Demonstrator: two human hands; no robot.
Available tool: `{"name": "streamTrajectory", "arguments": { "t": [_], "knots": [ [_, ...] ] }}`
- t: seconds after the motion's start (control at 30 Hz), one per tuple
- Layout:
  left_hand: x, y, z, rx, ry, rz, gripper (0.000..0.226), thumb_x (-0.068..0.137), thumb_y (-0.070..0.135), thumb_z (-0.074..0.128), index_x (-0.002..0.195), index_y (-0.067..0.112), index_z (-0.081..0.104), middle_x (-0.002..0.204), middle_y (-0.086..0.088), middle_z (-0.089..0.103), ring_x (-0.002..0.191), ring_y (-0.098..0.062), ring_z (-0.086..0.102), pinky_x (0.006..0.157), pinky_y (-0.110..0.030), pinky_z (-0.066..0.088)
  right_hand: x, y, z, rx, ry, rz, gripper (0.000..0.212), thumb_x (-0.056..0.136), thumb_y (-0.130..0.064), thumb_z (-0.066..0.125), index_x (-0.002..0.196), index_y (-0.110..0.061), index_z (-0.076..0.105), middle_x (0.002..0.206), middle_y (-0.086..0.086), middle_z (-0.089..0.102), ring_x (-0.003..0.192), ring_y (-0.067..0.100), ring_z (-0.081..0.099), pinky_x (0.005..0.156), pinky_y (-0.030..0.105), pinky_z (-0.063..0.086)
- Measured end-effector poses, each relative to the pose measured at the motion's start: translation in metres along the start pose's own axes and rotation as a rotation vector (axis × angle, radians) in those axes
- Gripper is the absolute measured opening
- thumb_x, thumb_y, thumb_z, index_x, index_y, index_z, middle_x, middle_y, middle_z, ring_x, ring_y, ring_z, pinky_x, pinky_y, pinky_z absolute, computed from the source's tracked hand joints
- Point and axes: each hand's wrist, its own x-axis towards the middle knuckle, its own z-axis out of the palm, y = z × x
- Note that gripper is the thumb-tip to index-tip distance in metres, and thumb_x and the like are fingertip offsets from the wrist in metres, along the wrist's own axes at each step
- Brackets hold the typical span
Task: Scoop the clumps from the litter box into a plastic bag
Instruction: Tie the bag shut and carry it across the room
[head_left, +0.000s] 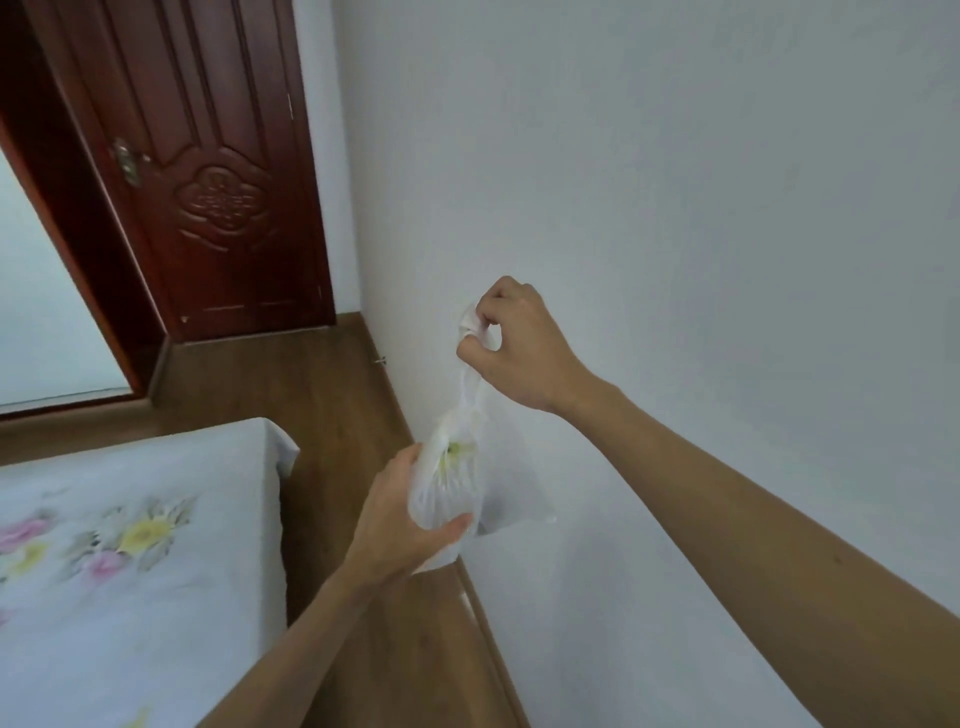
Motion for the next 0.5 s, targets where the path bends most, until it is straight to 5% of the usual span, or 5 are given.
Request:
{"name": "streamTrajectory", "arguments": {
  "t": [0.07,0.17,0.33,0.5],
  "knots": [
    [0.01,0.004,0.003,0.001,0.063,0.013,0.067,0.068,0.058,0.076,0.122,0.047,0.039,0.119,0.031,0.049,0.114,0.004,0.051,0.095,-0.018,0.047,0.02,0.004,0.003,0.011,-0.03,-0.047,0.016,0.085,-0.022,0.058,0.075,-0.01,0.053,0.102,0.007,0.056,0.101,0.022,0.049,0.088,0.039,0.047],
    [0.027,0.004,0.001,0.014,0.168,-0.016,0.073,0.066,0.064,0.075,0.125,0.045,0.037,0.121,0.025,0.051,0.113,-0.005,0.053,0.098,-0.028,0.049,0.048,0.004,0.011,0.027,-0.048,-0.107,0.021,0.086,-0.022,0.057,0.079,-0.002,0.057,0.1,0.009,0.055,0.098,0.023,0.05,0.085,0.038,0.048],
    [0.055,-0.001,-0.015,0.103,0.275,-0.084,0.077,0.061,0.074,0.07,0.123,0.051,0.031,0.123,0.022,0.05,0.112,-0.009,0.053,0.098,-0.034,0.049,0.088,0.007,0.024,0.084,-0.042,-0.16,0.023,0.088,-0.021,0.055,0.08,0.001,0.055,0.097,0.009,0.053,0.094,0.02,0.047,0.073,0.02,0.035],
    [0.083,-0.021,-0.039,0.166,0.29,-0.15,0.083,0.061,0.075,0.069,0.129,0.048,0.031,0.124,0.026,0.047,0.111,-0.005,0.052,0.094,-0.023,0.045,0.126,0.011,0.051,0.135,-0.058,-0.179,0.024,0.093,-0.022,0.05,0.089,0.001,0.055,0.099,0.01,0.054,0.095,0.022,0.05,0.083,0.031,0.045]
  ]
}}
